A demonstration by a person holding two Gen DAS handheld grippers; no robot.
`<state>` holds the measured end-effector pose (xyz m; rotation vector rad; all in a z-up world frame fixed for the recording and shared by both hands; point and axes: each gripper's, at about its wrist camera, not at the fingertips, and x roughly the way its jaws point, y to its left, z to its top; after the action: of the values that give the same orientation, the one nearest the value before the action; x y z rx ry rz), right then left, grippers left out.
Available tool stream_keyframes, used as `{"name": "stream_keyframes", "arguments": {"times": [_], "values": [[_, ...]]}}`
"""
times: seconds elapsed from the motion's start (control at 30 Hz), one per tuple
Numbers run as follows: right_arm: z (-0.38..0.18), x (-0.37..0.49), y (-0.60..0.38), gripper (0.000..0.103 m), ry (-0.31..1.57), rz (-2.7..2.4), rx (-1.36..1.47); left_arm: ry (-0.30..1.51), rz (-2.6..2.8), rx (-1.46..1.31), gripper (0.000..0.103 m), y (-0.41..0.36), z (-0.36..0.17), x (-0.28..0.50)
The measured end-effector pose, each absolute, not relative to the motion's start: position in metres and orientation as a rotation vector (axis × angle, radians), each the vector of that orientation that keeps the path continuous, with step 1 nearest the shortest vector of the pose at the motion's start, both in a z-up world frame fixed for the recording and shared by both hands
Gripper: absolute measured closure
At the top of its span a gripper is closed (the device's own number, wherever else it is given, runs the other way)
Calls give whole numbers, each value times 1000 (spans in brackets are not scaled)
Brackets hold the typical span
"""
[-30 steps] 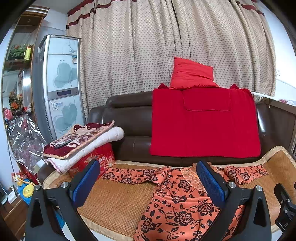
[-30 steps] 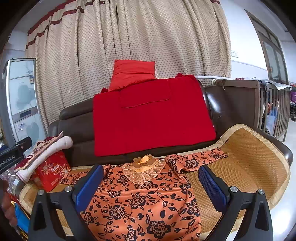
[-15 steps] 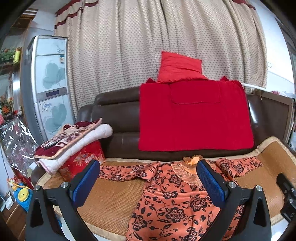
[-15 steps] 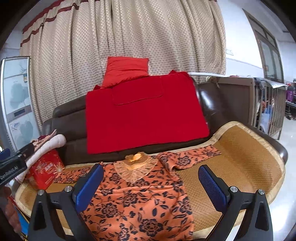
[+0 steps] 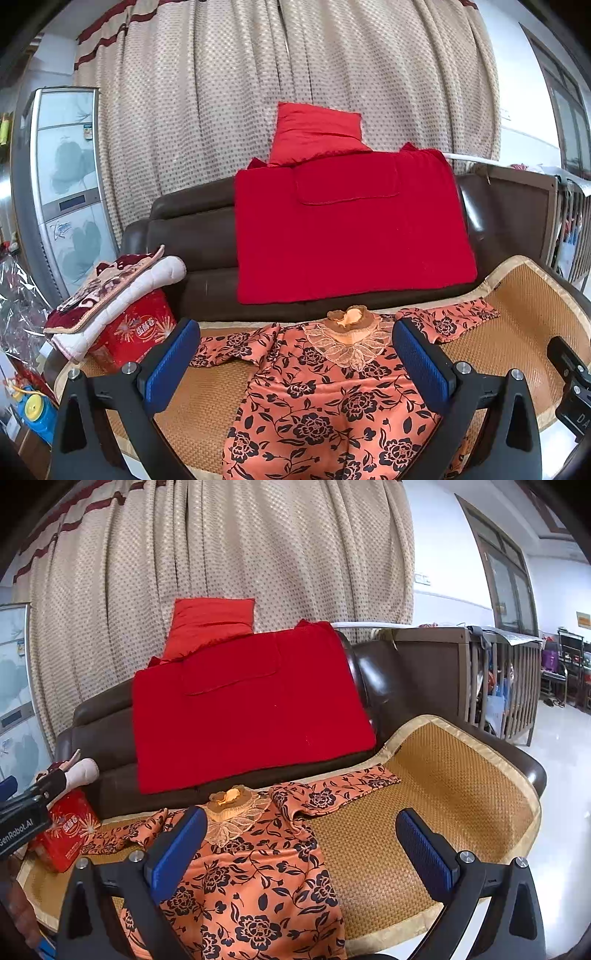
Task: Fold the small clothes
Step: 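Grasp the blouse sleeve with the right tool while the left tool hovers over the blouse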
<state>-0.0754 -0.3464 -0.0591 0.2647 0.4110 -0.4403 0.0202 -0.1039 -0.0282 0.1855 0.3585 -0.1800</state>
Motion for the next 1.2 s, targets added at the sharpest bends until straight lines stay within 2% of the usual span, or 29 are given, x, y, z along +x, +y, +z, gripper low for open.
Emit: {"name": "stream_keyframes", "arguments": {"times": [0.27,0.47,0.6,0.7,0.77,0.83,0.93,1.07,1.2], "values": [[-73,-51,-357,0,455,-413,292,372,-159,177,0,-102,-38,45],[-99,-10,-391,0,501,-383,353,430,-153,181,0,-104,-73,100],[-131,12,-456,0,497,-377,502,459,-144,180,0,-114,-104,147],[-170,27,-523,0,477,-357,735,503,-155,160,0,-127,-128,186],[-202,41,-567,6,468,-328,910,520,-150,148,0,-137,-147,213],[-234,56,-604,21,435,-313,1072,541,-154,160,0,-148,-165,235],[-270,75,-643,28,374,-363,1199,589,-155,181,0,-157,-196,263],[-305,99,-699,30,330,-475,1287,598,-136,221,0,-154,-233,286],[-321,128,-740,31,375,-560,1283,636,-116,221,0,-153,-252,307]]}}
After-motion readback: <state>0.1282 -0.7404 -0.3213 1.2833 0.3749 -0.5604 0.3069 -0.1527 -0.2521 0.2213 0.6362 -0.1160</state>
